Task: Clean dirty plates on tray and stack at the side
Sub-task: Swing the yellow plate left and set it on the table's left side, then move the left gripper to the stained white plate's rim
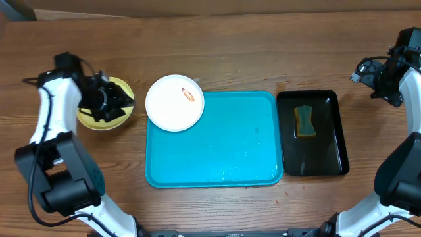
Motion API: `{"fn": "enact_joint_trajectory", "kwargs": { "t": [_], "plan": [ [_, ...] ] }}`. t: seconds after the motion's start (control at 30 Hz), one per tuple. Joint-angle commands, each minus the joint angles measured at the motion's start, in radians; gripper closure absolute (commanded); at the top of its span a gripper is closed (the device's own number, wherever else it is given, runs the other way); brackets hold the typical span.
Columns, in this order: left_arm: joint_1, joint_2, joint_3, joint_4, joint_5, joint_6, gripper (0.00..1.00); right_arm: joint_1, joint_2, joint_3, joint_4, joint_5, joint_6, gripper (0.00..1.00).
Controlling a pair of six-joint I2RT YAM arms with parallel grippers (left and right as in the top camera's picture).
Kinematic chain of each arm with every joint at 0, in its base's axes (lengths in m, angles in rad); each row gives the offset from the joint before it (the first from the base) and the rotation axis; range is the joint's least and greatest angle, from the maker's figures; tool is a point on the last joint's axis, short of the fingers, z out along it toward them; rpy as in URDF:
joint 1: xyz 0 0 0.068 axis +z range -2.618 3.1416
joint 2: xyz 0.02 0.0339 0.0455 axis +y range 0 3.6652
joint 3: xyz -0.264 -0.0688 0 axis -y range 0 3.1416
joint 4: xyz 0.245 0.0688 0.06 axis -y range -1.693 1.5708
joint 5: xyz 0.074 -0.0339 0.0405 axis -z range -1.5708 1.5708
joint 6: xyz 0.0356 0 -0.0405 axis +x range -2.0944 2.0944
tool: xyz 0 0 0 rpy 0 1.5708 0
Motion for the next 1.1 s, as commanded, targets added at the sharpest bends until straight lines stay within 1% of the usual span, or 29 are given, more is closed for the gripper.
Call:
{"fn": "enact_joint_trajectory", "kwargs": {
  "t": [0.0,0.07,0.17,0.27,0.37,0.47,0.53,0.77,1.07],
  "plan": [
    [-0.092,-0.002,0.000,-0.007,-0.158,-0.027,0.52,0.001,-0.010,0.001,0.004,0.002,0.003,0.00],
    [-0.142,-0.002,0.000,-0.002,-0.229,-0.084,0.52,0.001,-0.010,0.001,0.004,0.002,0.003,0.00],
    [-0.187,-0.002,0.000,0.009,-0.272,-0.141,0.54,0.001,-0.010,0.001,0.004,0.002,0.003,0.00],
    [-0.229,-0.002,-0.001,0.032,-0.303,-0.166,0.57,0.001,-0.010,0.001,0.004,0.002,0.003,0.00],
    [-0.262,-0.002,-0.008,0.067,-0.320,-0.167,0.59,0.001,-0.010,0.001,0.004,0.002,0.003,0.00],
    [-0.288,-0.002,-0.025,0.093,-0.369,-0.189,0.60,0.001,-0.010,0.001,0.004,0.002,0.003,0.00],
    [-0.297,-0.002,-0.040,0.109,-0.399,-0.200,0.59,0.001,-0.010,0.001,0.004,0.002,0.003,0.00],
    [-0.287,-0.002,-0.047,0.122,-0.430,-0.222,0.59,0.001,-0.010,0.001,0.004,0.002,0.003,0.00],
    [-0.285,-0.002,-0.082,0.161,-0.450,-0.247,0.62,0.001,-0.010,0.001,0.004,0.002,0.003,0.00]
  ]
}}
